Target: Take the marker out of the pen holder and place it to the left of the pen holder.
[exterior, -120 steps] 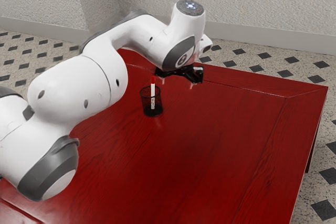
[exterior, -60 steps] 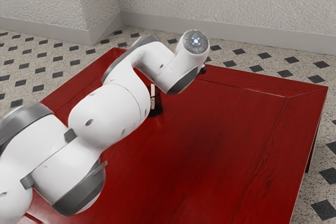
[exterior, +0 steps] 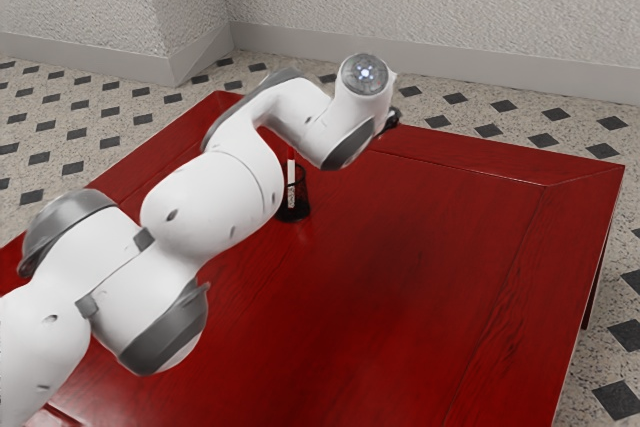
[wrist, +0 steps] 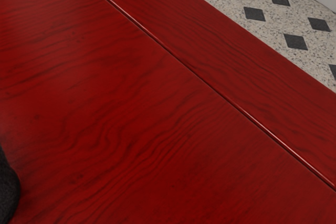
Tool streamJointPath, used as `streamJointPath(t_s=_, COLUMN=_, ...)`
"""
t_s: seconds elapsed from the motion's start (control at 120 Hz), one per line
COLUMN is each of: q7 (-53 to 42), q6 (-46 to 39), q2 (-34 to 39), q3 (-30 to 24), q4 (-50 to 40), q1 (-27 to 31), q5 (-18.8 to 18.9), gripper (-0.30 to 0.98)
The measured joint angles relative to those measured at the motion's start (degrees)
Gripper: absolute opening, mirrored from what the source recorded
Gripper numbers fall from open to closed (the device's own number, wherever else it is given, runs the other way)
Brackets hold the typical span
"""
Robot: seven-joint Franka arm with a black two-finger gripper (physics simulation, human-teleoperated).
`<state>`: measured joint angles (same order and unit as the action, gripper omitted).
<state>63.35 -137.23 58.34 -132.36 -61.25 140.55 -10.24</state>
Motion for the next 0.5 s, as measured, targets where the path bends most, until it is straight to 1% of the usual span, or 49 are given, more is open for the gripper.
streamJointPath(t_s=0.142, q7=0.0, q6=-3.5, q2=0.6, q3=0.2, q4=-0.5, q1=2.5, q5=3.0, gripper=0.5)
streamJointPath(t_s=0.358, q7=0.0, q6=-6.4, q2=1.0, q3=0.7, q4=-1.9, q1=5.8, q5=7.2, gripper=0.45)
streamJointPath(t_s=0.5, q7=0.0, q6=-7.5, q2=2.7, q3=0.7, q4=-2.0, q1=8.5, q5=8.7, gripper=0.42)
